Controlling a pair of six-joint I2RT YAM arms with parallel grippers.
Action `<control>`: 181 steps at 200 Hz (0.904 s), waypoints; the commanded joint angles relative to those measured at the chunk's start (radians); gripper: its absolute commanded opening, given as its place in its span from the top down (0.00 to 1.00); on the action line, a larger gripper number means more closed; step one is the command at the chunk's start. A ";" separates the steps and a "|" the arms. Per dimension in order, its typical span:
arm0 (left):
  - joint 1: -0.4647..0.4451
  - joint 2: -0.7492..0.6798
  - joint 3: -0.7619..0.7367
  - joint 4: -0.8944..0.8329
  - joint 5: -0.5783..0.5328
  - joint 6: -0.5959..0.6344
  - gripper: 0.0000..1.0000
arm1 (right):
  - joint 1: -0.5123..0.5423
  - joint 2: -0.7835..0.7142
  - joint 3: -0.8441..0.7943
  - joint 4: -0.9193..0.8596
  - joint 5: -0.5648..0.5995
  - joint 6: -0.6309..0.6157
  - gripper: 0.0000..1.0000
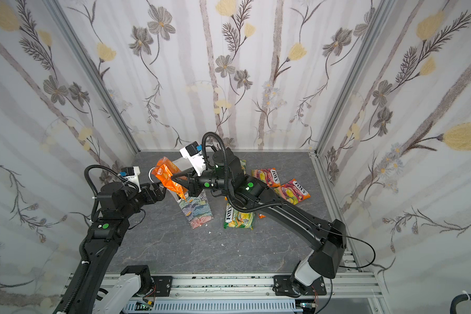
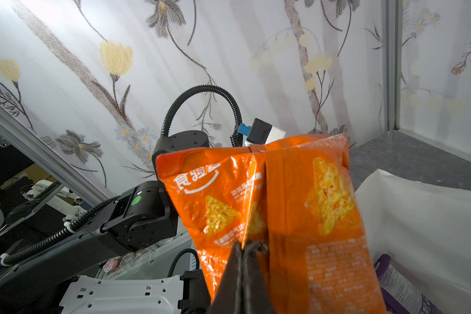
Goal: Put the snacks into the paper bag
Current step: 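Lower the orange chip bag into the paper bag and open the right gripper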
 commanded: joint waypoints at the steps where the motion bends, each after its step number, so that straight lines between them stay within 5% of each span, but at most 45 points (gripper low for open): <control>1: 0.000 -0.005 0.003 -0.002 -0.013 0.007 0.00 | -0.005 0.039 0.025 0.084 -0.048 0.007 1.00; 181: 0.000 0.001 0.001 -0.009 -0.004 0.002 0.00 | -0.123 0.237 0.020 0.337 -0.228 0.235 1.00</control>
